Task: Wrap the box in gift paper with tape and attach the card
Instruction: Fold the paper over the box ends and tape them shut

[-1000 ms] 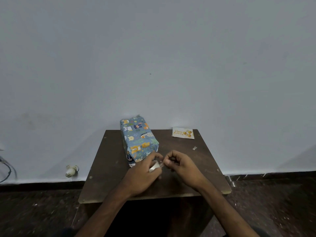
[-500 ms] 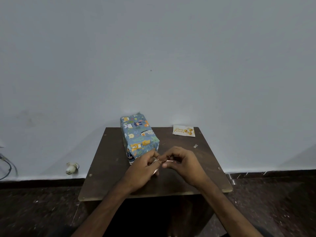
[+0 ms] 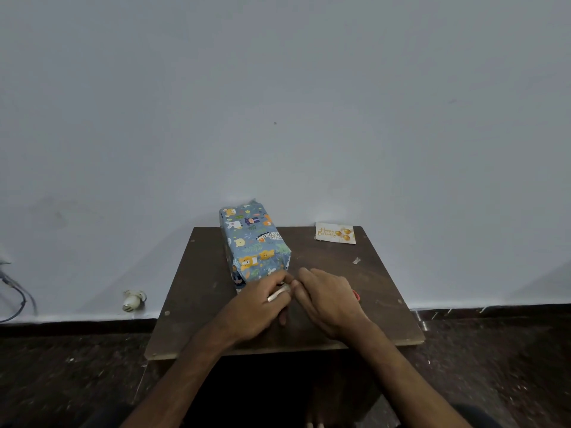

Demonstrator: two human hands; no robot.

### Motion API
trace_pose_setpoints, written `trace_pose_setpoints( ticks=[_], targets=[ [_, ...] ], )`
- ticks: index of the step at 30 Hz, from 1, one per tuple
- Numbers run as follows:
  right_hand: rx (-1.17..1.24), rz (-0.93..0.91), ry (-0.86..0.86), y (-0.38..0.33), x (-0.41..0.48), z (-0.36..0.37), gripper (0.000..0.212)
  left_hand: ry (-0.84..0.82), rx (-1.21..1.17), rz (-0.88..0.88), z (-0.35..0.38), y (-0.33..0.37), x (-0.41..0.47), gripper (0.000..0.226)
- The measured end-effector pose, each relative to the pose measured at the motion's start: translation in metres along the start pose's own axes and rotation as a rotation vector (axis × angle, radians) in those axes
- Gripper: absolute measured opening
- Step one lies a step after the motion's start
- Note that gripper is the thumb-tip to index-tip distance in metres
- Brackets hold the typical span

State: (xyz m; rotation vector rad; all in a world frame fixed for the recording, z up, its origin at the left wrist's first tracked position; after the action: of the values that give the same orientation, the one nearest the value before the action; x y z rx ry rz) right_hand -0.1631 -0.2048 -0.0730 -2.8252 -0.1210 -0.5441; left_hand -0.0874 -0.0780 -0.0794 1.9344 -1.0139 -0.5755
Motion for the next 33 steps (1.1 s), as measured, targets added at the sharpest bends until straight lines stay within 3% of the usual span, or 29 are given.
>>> trace_pose_setpoints(
  ticks=[7, 10, 14, 17, 23, 27, 33],
  targets=[
    [0.264, 0.105, 0.185, 0.007, -0.004, 0.001, 0.052, -0.015, -0.012, -0.009, 0.002, -0.001, -0.001, 0.01],
    [0.413, 0.092, 0.233, 0.005, -0.003, -0.008, 0.035, 0.034, -0.023, -0.015, -0.003, -0.001, -0.001, 0.012],
    [0.682, 0.29, 0.367, 0.025, -0.009, -0.028, 0.022, 0.099, -0.074, -0.036, -0.011, 0.0, -0.002, 0.018],
    [0.67, 0.271, 0.352, 0.034, -0.012, -0.033, 0.014, 0.088, -0.116, -0.061, -0.011, -0.002, -0.001, 0.016],
    [0.589, 0.028, 0.25, 0.008, -0.003, -0.008, 0.015, 0.05, -0.151, -0.081, -0.001, -0.003, 0.002, 0.01],
    [0.526, 0.048, 0.265, 0.015, 0.0, -0.007, 0.008, 0.019, -0.137, -0.078, 0.001, -0.006, 0.003, 0.011],
    [0.431, 0.11, 0.258, 0.022, 0.0, -0.008, 0.012, 0.065, 0.139, -0.012, -0.001, -0.005, 0.003, 0.017]
  ],
)
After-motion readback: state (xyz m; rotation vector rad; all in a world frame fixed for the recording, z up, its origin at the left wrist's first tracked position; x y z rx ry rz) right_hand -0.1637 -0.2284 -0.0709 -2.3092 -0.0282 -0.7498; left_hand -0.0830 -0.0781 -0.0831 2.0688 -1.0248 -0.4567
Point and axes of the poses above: each hand's wrist, its own x-axis towards the middle knuckle, its own z-axis out of the palm, y = z × x, the point moved 4 cm from there along x, towards the middle knuckle, and after that the axes turned 7 degrees about -z, right-handed, at the moved point
